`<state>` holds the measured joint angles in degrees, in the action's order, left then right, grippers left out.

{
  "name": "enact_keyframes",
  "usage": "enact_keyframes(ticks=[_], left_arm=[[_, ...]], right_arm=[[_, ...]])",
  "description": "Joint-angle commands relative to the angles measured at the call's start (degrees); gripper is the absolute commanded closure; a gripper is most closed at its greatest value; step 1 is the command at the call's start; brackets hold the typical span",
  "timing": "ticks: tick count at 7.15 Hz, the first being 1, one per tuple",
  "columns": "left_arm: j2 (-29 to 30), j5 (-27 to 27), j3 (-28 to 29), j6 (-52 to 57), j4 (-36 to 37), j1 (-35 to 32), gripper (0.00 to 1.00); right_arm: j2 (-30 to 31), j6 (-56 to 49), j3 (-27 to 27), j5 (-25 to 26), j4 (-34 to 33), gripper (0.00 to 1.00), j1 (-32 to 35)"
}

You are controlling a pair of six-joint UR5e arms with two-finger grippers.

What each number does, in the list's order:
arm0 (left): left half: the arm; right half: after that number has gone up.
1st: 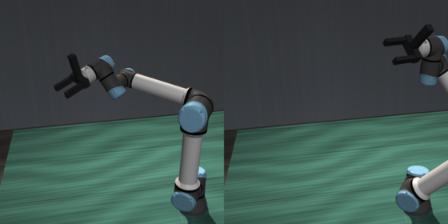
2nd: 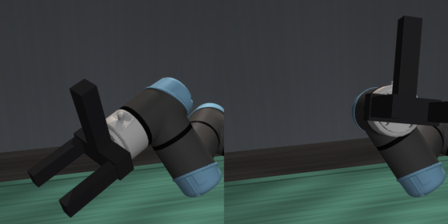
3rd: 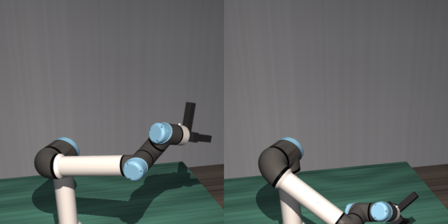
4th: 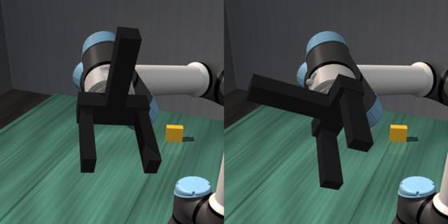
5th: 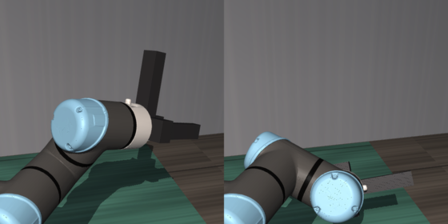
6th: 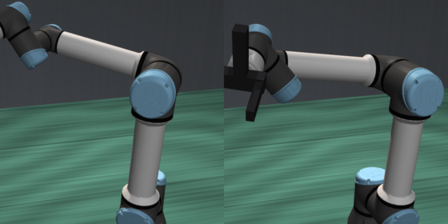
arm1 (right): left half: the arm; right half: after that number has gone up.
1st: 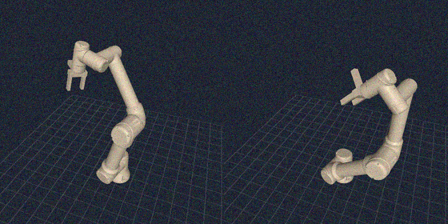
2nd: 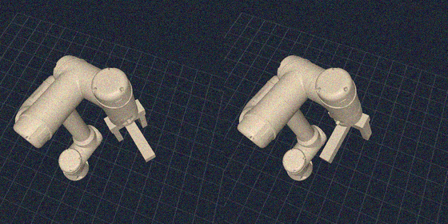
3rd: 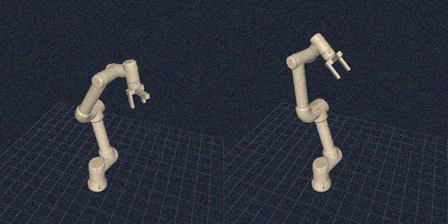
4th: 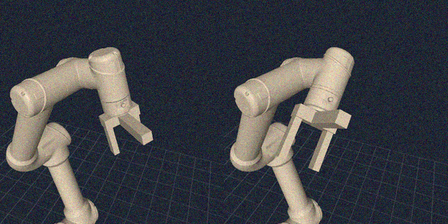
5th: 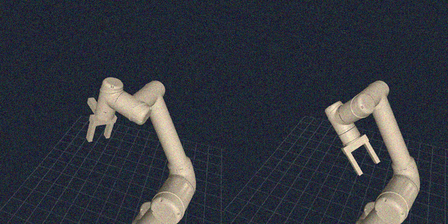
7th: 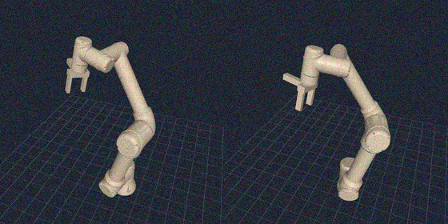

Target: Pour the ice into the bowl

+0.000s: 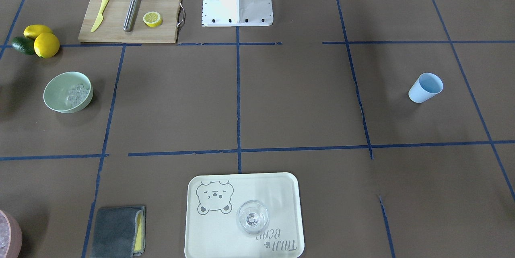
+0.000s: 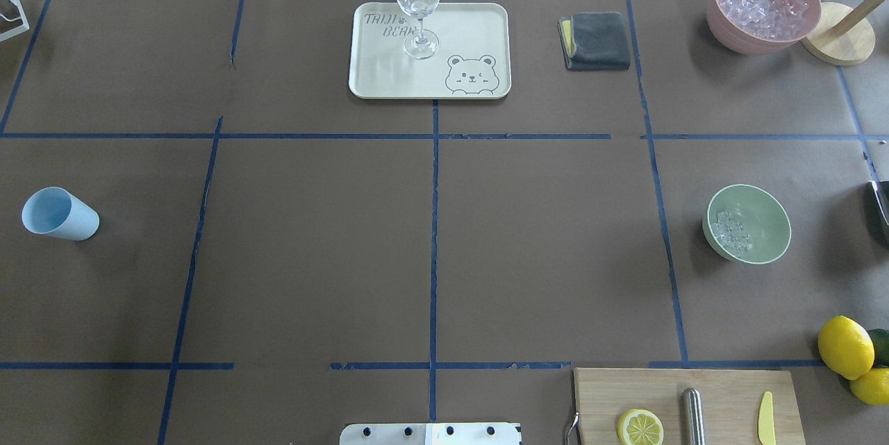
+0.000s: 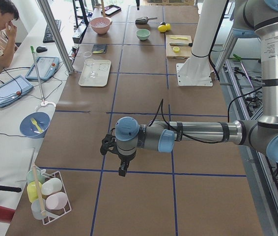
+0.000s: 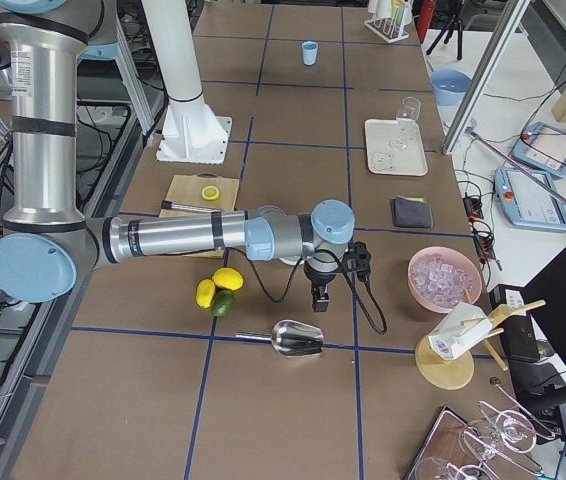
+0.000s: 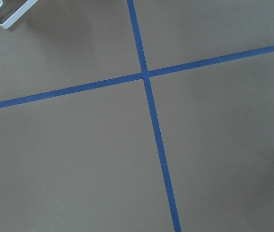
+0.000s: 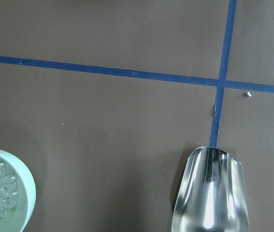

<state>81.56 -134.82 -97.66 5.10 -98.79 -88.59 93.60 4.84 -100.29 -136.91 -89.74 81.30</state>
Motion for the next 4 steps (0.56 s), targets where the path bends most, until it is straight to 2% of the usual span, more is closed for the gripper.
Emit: enact_keyframes(ticks=[1,4], left_arm=[[0.00,0.00,0.10,0.00,0.00,0.00,0.00],[0.09,-0.09,0.10,-0.09,-0.26,0.00,0.00]], right_arm=[[0.00,0.00,0.01,-0.02,0.00,0.00,-0.17],[0.00,-0.09,-0.25,-0.02,0.17,0.00,-0.44]])
